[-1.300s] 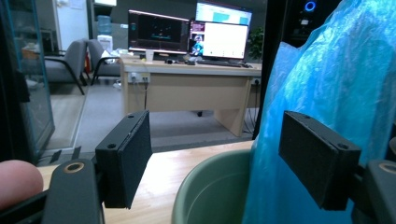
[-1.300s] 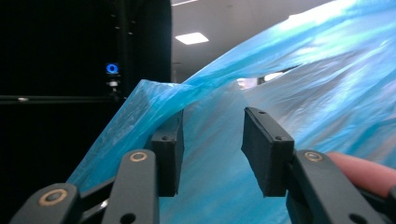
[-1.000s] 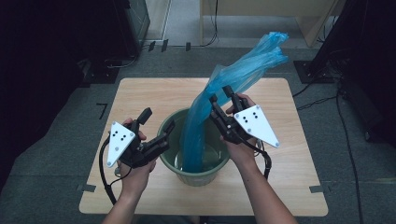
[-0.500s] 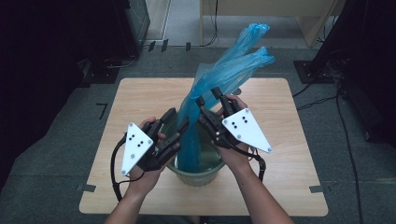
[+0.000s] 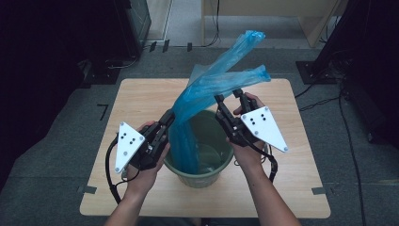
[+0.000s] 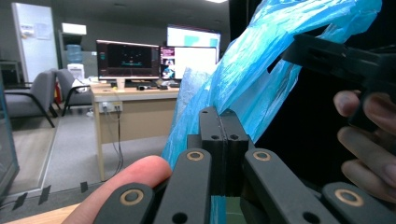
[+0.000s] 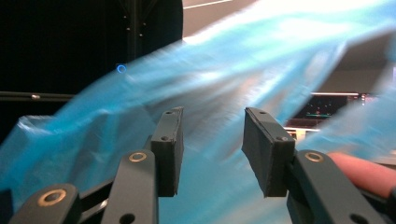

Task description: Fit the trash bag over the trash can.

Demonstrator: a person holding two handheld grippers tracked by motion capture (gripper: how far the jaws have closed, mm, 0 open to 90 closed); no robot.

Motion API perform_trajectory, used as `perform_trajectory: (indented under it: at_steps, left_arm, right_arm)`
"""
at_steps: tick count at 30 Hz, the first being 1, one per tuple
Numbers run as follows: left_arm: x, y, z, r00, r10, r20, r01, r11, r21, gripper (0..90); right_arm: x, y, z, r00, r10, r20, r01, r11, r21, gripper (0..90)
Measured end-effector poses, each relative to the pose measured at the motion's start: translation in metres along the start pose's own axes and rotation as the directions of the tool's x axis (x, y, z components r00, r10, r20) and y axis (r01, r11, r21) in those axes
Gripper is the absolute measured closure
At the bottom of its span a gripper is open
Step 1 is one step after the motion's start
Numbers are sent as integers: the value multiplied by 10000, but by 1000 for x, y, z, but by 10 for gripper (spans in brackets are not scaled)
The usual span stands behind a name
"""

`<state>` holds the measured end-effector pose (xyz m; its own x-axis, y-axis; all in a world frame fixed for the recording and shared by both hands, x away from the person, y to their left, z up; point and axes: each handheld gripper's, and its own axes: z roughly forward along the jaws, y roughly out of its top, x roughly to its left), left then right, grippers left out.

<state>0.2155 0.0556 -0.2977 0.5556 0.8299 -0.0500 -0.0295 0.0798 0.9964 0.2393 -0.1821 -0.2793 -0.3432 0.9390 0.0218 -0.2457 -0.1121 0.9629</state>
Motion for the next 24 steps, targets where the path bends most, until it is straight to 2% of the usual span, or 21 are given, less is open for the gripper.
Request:
perform_trajectory:
  at_steps: [4, 8, 11, 14, 16, 17, 18, 19, 22, 24]
  left_arm:
    - [2, -1, -2, 9997, -140, -174, 138, 9998, -144, 900]
    - [2, -2, -5, 9999, -97, -103, 93, 9992, -377, 900]
    - [1, -3, -9, 10000, -47, -42, 45, 9991, -415, 900]
    - [1, -5, -11, 10000, -58, -68, 55, 9990, -436, 900]
    - [1, -6, -13, 9999, -97, -61, 93, 9987, -509, 900]
    - [0, -7, -13, 9999, -118, -49, 115, 9983, -573, 900]
    - [0, -8, -14, 9999, -97, -30, 95, 9978, -657, 900]
    - [0, -9, -15, 10000, -91, 0, 91, 9973, -731, 900]
    - [-2, -12, -18, 10000, -44, 50, 48, 9958, -909, 900]
    - [-2, -14, -20, 10000, -15, 77, 22, 9955, -944, 900]
  right_arm:
    - [-3, -3, -2, 9999, -52, 134, 51, 10000, 57, 585]
    - [-7, -6, -2, 9992, -41, 397, 35, 9999, 153, 578]
    - [-12, -8, 2, 9973, 161, 711, -181, 9995, 277, 547]
    - [-17, -8, 6, 9951, 398, 904, -432, 9984, 356, 485]
    - [-20, -8, 11, 9930, 575, 1033, -624, 9970, 453, 410]
    - [-21, -8, 14, 9911, 693, 1135, -750, 9961, 466, 364]
    - [-22, -8, 16, 9877, 771, 1359, -843, 9953, 479, 276]
    - [-22, -7, 20, 9801, 928, 1755, -1030, 9934, 501, 189]
    - [-26, -4, 27, 9707, 1568, 1821, -1668, 9852, 408, 154]
    - [-27, -1, 32, 9689, 1817, 1679, -1906, 9809, 379, 154]
